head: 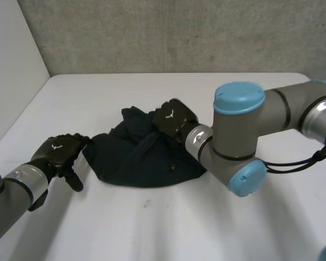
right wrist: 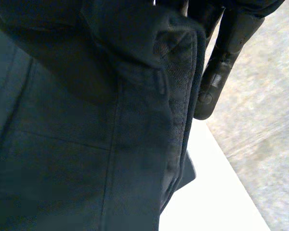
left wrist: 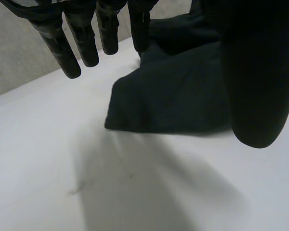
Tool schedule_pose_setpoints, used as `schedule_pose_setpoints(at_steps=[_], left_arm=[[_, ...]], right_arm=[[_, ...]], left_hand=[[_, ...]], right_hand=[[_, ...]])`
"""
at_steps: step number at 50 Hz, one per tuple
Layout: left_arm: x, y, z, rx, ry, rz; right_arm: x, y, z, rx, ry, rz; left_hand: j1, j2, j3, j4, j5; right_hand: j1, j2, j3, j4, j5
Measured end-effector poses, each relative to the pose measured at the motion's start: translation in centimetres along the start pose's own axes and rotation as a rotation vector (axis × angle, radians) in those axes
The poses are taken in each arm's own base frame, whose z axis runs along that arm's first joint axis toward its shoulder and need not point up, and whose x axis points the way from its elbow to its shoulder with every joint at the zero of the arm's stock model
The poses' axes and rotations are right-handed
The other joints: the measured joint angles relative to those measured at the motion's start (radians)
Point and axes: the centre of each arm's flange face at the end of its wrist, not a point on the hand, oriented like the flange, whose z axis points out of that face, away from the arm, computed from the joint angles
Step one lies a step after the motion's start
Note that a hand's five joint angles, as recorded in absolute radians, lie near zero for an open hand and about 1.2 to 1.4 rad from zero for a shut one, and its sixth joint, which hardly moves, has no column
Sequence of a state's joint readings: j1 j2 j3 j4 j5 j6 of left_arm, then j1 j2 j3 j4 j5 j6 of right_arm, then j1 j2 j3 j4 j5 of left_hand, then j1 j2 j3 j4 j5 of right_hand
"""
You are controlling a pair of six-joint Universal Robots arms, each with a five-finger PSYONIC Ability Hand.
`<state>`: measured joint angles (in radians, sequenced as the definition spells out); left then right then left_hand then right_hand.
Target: Fold the shorts.
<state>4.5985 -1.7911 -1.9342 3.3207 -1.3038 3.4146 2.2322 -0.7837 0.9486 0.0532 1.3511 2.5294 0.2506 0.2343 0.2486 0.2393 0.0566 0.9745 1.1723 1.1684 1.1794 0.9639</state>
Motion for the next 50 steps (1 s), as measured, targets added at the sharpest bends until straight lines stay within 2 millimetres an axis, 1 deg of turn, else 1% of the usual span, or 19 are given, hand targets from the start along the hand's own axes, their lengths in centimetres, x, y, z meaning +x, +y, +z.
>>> schedule_pose_setpoints(at_steps=[4,5,9,15,19,23,24,25,27,29,32,33,36,38,41,44,45,46,50], left_arm=[[-0.1,0.0,0.4,0.017,-0.001,0.012],[-0.2,0.1,1.3,0.059,-0.004,0.043],[0.0,0.1,2.3,0.099,-0.001,0.079],[1.9,0.3,3.5,0.121,0.053,0.117],[3.3,0.4,4.0,0.124,0.090,0.131],[4.8,0.3,4.6,0.131,0.123,0.147],[4.8,0.3,4.6,0.131,0.123,0.147],[5.2,0.0,4.8,0.139,0.118,0.154],[5.3,-0.2,4.8,0.144,0.112,0.156],[5.4,-1.1,4.7,0.164,0.085,0.162],[4.8,-3.8,3.7,0.232,0.027,0.169],[4.8,-3.8,3.7,0.232,0.027,0.169],[4.4,-8.9,0.5,0.364,-0.018,0.179],[4.4,-11.2,-1.3,0.422,-0.026,0.184],[4.4,-16.0,-6.1,0.542,-0.034,0.194],[4.3,-19.1,-9.8,0.610,-0.038,0.198],[4.3,-19.1,-9.8,0.610,-0.038,0.198],[4.1,-20.9,-11.9,0.642,-0.039,0.200],[3.9,-23.1,-14.4,0.655,-0.037,0.202]], right_arm=[[0.7,-1.1,-0.7,0.020,0.017,0.013],[2.2,-3.5,-2.4,0.064,0.049,0.059],[3.9,-4.8,-4.7,0.078,0.084,0.135],[5.4,-3.6,-6.7,0.025,0.121,0.205],[6.2,-2.0,-8.4,-0.034,0.151,0.238],[6.8,-0.6,-9.9,-0.085,0.178,0.268],[6.8,-0.6,-9.9,-0.085,0.178,0.268],[7.2,0.1,-10.7,-0.108,0.198,0.287],[7.5,0.4,-11.1,-0.117,0.209,0.294],[8.0,0.7,-11.7,-0.126,0.229,0.302],[8.9,0.4,-12.6,-0.121,0.262,0.300],[8.9,0.4,-12.6,-0.121,0.262,0.300],[10.1,-1.5,-13.9,-0.084,0.298,0.259],[10.7,-2.8,-14.7,-0.058,0.317,0.228],[12.2,-6.3,-16.9,0.004,0.368,0.152],[13.3,-9.1,-18.8,0.049,0.412,0.104],[13.3,-9.1,-18.8,0.049,0.412,0.104],[14.1,-10.9,-20.1,0.074,0.443,0.076],[14.9,-12.9,-21.4,0.078,0.471,0.041]], left_hand=[[0.000,0.000,0.000,0.000,0.000],[0.000,0.000,0.000,0.000,0.000],[0.000,0.001,0.000,0.001,0.002],[0.009,0.013,0.007,0.008,0.013],[0.183,0.190,0.174,0.179,0.190],[0.827,0.799,0.765,0.781,0.780],[0.827,0.799,0.765,0.781,0.780],[0.902,0.932,0.911,0.927,0.903],[0.902,0.944,0.923,0.943,0.903],[0.902,0.955,0.936,0.955,0.903],[0.902,0.957,0.937,0.955,0.903],[0.902,0.957,0.937,0.955,0.903],[0.902,0.958,0.937,0.955,0.903],[0.902,0.958,0.937,0.955,0.903],[0.902,0.958,0.937,0.955,0.903],[0.902,0.959,0.939,0.955,0.903],[0.902,0.959,0.939,0.955,0.903],[0.902,0.960,0.942,0.957,0.903],[0.902,0.961,0.942,0.959,0.903]], right_hand=[[0.000,0.000,0.004,0.006,0.000],[0.000,0.000,0.007,0.008,0.000],[0.000,0.000,0.008,0.008,0.000],[0.000,0.000,0.008,0.008,0.000],[0.000,0.000,0.007,0.008,0.000],[0.000,0.000,0.008,0.009,0.000],[0.000,0.000,0.008,0.009,0.000],[0.000,0.000,0.008,0.009,0.000],[0.000,0.000,0.008,0.009,0.000],[0.000,0.000,0.008,0.009,0.000],[0.000,0.000,0.008,0.009,0.000],[0.000,0.000,0.008,0.009,0.000],[0.000,0.000,0.008,0.009,0.000],[0.000,0.000,0.008,0.009,0.000],[0.000,0.000,0.008,0.009,0.000],[0.000,0.000,0.008,0.009,0.000],[0.000,0.000,0.008,0.009,0.000],[0.000,0.000,0.008,0.009,0.000],[0.000,0.000,0.008,0.009,0.000]])
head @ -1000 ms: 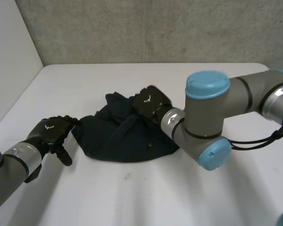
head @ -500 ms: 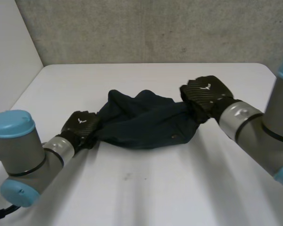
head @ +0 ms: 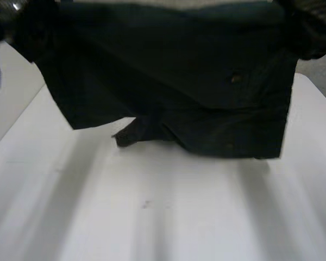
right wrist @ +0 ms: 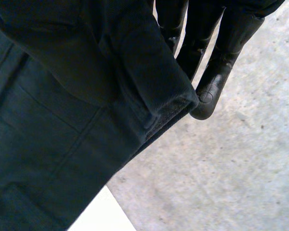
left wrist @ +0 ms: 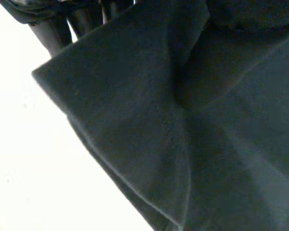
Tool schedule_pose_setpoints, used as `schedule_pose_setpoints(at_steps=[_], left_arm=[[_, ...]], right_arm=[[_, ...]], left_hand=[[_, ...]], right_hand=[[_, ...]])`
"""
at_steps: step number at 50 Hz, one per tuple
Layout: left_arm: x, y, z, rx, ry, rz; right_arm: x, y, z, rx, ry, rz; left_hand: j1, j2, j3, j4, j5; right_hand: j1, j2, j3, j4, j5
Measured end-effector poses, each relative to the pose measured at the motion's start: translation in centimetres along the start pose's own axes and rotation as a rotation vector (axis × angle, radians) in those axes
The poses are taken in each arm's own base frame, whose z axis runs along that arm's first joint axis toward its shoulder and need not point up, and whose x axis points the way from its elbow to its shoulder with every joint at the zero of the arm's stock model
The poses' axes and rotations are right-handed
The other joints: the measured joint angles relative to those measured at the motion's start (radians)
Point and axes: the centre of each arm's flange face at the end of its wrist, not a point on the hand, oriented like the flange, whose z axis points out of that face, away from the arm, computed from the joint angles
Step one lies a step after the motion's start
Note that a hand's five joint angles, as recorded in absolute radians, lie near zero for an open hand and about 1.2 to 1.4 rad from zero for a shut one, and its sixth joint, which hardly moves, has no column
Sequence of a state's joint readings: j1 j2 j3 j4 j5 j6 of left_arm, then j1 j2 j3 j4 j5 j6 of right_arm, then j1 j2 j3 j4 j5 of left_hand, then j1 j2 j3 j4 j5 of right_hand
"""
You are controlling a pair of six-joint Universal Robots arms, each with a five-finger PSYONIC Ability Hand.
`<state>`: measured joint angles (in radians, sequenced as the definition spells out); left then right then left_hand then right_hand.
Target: Fold the shorts.
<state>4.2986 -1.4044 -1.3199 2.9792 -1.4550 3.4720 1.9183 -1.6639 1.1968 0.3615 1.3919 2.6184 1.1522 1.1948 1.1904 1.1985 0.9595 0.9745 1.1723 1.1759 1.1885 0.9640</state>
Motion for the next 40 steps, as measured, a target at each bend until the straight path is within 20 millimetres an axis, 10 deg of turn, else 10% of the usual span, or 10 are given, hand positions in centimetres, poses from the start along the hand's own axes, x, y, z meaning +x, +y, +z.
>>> schedule_pose_setpoints(at_steps=[9,14,16,17,24,30,35,40], left_arm=[[0.8,3.7,3.1,-0.179,0.055,-0.015],[3.1,11.1,5.6,-0.374,0.128,-0.010],[3.1,11.1,5.6,-0.374,0.128,-0.010],[5.5,17.4,6.9,-0.518,0.196,0.029],[7.7,23.5,10.4,-0.561,0.211,0.172],[6.2,19.9,16.1,-0.285,0.036,0.256],[2.6,9.4,19.8,0.209,-0.221,0.221],[-0.4,1.0,18.5,0.565,-0.362,0.128]], right_arm=[[-2.2,4.3,2.7,-0.185,-0.116,-0.069],[-5.1,10.0,5.0,-0.346,-0.227,-0.071],[-5.1,10.0,5.0,-0.346,-0.227,-0.071],[-7.3,14.2,6.6,-0.449,-0.290,-0.058],[-9.0,18.4,10.9,-0.443,-0.226,-0.075],[-7.1,16.8,15.8,-0.192,-0.013,-0.119],[-2.5,9.6,18.5,0.225,0.279,-0.142],[1.2,3.0,17.4,0.545,0.483,-0.124]], left_hand=[[0.000,0.000,0.000,0.000,0.000],[0.000,0.000,0.000,0.000,0.000],[0.000,0.000,0.000,0.000,0.000],[0.000,0.000,0.000,0.000,0.000],[0.000,0.000,0.000,0.000,0.000],[0.000,0.000,0.000,0.001,0.000],[0.000,0.001,0.001,0.001,0.000],[0.000,0.001,0.001,0.001,0.000]], right_hand=[[0.000,0.000,0.000,0.000,0.000],[0.000,0.000,0.000,0.000,0.000],[0.000,0.000,0.000,0.000,0.000],[0.000,0.000,0.000,0.000,0.000],[0.000,0.000,0.000,0.000,0.000],[0.000,0.000,0.000,0.000,0.000],[0.000,0.000,0.000,0.000,0.000],[0.000,0.000,0.000,0.000,0.000]])
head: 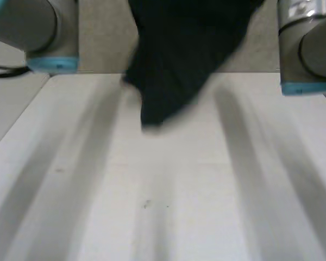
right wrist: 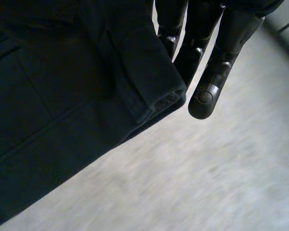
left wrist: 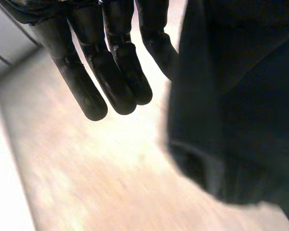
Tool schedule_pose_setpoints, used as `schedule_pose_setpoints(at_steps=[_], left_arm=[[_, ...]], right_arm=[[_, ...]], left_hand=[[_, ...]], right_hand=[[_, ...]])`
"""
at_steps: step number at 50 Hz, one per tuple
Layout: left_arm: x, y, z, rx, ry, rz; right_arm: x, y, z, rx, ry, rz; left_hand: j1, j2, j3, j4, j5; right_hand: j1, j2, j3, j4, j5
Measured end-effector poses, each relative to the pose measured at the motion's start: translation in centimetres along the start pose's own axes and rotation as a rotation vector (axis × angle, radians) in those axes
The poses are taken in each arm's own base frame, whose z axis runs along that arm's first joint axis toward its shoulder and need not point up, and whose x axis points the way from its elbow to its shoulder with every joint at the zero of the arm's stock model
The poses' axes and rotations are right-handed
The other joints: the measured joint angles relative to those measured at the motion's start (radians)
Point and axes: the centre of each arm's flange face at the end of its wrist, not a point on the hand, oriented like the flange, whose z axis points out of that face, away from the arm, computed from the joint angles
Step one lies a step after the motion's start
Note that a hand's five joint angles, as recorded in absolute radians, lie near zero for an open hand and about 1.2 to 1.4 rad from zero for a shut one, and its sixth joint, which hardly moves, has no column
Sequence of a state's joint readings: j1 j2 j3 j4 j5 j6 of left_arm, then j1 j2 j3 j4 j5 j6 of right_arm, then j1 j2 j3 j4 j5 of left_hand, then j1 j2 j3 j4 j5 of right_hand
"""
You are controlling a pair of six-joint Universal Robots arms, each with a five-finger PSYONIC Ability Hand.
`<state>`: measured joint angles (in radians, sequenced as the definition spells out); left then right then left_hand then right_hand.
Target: Fold the shorts.
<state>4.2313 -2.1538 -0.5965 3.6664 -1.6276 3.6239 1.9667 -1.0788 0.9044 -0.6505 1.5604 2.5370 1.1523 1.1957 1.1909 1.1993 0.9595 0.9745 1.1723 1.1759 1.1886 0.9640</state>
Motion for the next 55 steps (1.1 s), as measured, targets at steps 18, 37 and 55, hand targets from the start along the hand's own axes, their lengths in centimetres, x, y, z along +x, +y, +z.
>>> schedule_pose_setpoints(at_steps=[18,37,55], left_arm=[[3.2,11.0,-12.4,-0.467,0.209,-0.021],[6.4,18.0,-31.9,-1.054,0.621,0.190],[-2.6,1.4,-33.1,-1.356,0.918,0.356]], right_arm=[[-6.8,7.4,-9.5,-0.458,-0.355,0.046],[-11.1,13.0,-23.0,-0.949,-0.778,-0.033],[-2.9,0.7,-28.6,-1.189,-1.222,-0.089]], left_hand=[[0.000,0.002,0.002,0.000,0.000],[0.000,0.003,0.002,0.000,0.000],[0.000,0.003,0.002,0.000,0.032]], right_hand=[[0.000,0.000,0.010,0.000,0.000],[0.000,0.000,0.010,0.000,0.000],[0.000,0.000,0.010,0.000,0.000]])
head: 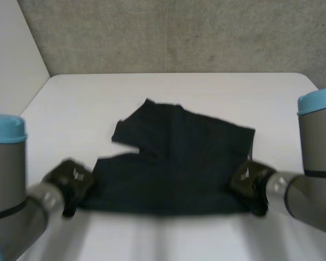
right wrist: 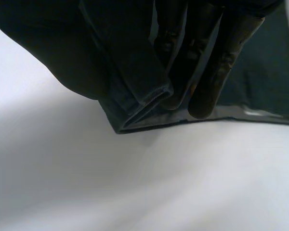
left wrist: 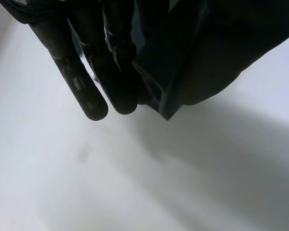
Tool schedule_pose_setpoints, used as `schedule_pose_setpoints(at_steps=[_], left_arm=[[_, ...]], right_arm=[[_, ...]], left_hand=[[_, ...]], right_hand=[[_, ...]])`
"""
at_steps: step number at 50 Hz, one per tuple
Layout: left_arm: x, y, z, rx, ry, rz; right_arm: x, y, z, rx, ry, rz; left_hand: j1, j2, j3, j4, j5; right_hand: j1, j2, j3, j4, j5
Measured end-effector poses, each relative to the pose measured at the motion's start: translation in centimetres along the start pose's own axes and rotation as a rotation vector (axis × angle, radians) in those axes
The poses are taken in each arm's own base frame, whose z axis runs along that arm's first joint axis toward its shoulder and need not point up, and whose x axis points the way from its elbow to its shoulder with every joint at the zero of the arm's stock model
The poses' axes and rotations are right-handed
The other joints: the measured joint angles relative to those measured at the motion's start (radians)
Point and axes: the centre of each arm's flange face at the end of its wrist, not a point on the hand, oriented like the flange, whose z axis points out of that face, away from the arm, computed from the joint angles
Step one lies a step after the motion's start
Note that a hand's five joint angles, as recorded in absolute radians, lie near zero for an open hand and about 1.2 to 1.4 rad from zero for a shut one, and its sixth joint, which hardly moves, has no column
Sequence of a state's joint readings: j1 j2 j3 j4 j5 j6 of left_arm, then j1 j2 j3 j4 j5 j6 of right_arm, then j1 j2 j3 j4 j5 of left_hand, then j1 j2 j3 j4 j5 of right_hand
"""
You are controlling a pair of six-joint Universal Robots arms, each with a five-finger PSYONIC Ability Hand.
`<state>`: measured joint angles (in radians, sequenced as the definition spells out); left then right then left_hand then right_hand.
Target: Fold the shorts.
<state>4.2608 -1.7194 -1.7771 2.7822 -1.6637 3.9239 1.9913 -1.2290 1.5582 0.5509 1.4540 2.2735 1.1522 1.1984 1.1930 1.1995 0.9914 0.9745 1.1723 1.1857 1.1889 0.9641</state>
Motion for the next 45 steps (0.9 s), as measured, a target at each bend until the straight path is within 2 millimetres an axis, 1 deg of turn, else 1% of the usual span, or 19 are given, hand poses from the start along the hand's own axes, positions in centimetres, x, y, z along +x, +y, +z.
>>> schedule_pose_setpoints(at_steps=[1,4,8,9,11,12,17,18,24,28,33,34,36,37,38,39,40,41,45], left_arm=[[0.4,0.5,-1.5,-0.029,0.054,0.051],[0.4,0.6,-3.0,-0.026,0.095,0.124],[-0.5,-0.3,-2.8,0.031,0.058,0.157],[-1.6,-1.4,-1.7,0.093,-0.005,0.165],[-1.8,-1.7,-1.3,0.108,-0.021,0.165],[-2.9,-3.2,0.5,0.174,-0.089,0.163],[-4.4,-7.3,5.5,0.323,-0.227,0.155],[-4.5,-7.8,6.1,0.336,-0.241,0.154],[-5.1,-13.3,13.9,0.457,-0.417,0.122],[-4.7,-15.1,17.4,0.509,-0.477,0.110],[-4.2,-16.0,20.2,0.566,-0.525,0.101],[-4.0,-16.2,20.6,0.583,-0.531,0.101],[-3.4,-16.5,21.1,0.619,-0.538,0.101],[-2.9,-16.7,21.3,0.644,-0.538,0.103],[-2.9,-16.7,21.3,0.644,-0.538,0.103],[-2.5,-16.9,21.5,0.667,-0.534,0.106],[-2.5,-16.9,21.5,0.667,-0.534,0.106],[-1.5,-17.1,21.5,0.710,-0.519,0.112],[-1.1,-17.2,20.6,0.737,-0.500,0.105]], right_arm=[[-0.7,0.2,-1.0,-0.012,-0.061,-0.020],[-1.3,0.2,-2.3,0.000,-0.131,-0.032],[-0.7,-0.3,-2.9,0.044,-0.155,0.005],[0.4,-0.8,-2.7,0.079,-0.141,0.058],[0.7,-0.9,-2.5,0.085,-0.134,0.072],[1.7,-1.1,-1.6,0.104,-0.108,0.124],[4.2,-1.5,1.1,0.126,0.005,0.216],[4.4,-1.5,1.4,0.127,0.021,0.223],[8.1,-1.8,5.3,0.160,0.277,0.277],[9.5,-1.7,7.2,0.174,0.392,0.279],[10.6,-1.6,9.4,0.207,0.485,0.271],[10.6,-1.4,9.9,0.211,0.496,0.268],[10.8,-1.2,10.8,0.217,0.518,0.263],[10.8,-1.1,11.2,0.217,0.532,0.263],[10.8,-1.1,11.2,0.217,0.532,0.263],[10.9,-1.0,11.4,0.216,0.543,0.264],[10.9,-1.0,11.4,0.216,0.543,0.264],[11.4,-0.9,11.3,0.222,0.588,0.284],[11.9,-1.1,10.4,0.250,0.630,0.323]], left_hand=[[0.000,0.000,0.000,0.000,0.000],[0.000,0.000,0.000,0.000,0.000],[0.000,0.000,0.000,0.000,0.000],[0.000,0.000,0.000,0.000,0.000],[0.000,0.000,0.000,0.000,0.000],[0.000,0.000,0.000,0.000,0.000],[0.001,0.001,0.000,0.000,0.000],[0.001,0.001,0.000,0.000,0.000],[0.001,0.001,0.000,0.000,0.000],[0.001,0.001,0.000,0.001,0.000],[0.001,0.001,0.000,0.001,0.000],[-0.046,-0.034,-0.036,-0.035,-0.034],[-0.530,-0.459,-0.454,-0.462,-0.455],[-0.698,-0.605,-0.597,-0.608,-0.602],[-0.698,-0.605,-0.597,-0.608,-0.602],[-0.698,-0.605,-0.597,-0.608,-0.602],[-0.698,-0.605,-0.597,-0.608,-0.602],[-0.962,-0.979,-0.969,-0.983,-0.940],[-0.962,-0.999,-0.984,-0.998,-0.947]], right_hand=[[0.000,0.000,0.000,0.000,0.000],[0.000,0.000,0.000,0.000,0.000],[0.000,0.000,0.000,0.000,0.000],[0.000,0.000,0.000,0.000,0.000],[0.000,0.000,0.000,0.000,0.000],[0.000,0.000,0.000,0.000,0.004],[0.000,0.000,0.000,0.000,0.012],[0.000,0.000,0.000,0.000,0.012],[0.000,0.000,0.000,0.000,0.012],[0.000,0.000,0.000,0.000,0.013],[-0.019,-0.022,-0.040,-0.047,0.001],[-0.156,-0.175,-0.174,-0.179,-0.126],[-0.474,-0.507,-0.496,-0.501,-0.439],[-0.474,-0.507,-0.496,-0.501,-0.439],[-0.474,-0.507,-0.496,-0.501,-0.439],[-0.719,-0.832,-0.823,-0.828,-0.771],[-0.719,-0.832,-0.823,-0.828,-0.771],[-0.771,-0.944,-0.962,-0.953,-0.896],[-0.771,-0.953,-0.972,-0.957,-0.901]])
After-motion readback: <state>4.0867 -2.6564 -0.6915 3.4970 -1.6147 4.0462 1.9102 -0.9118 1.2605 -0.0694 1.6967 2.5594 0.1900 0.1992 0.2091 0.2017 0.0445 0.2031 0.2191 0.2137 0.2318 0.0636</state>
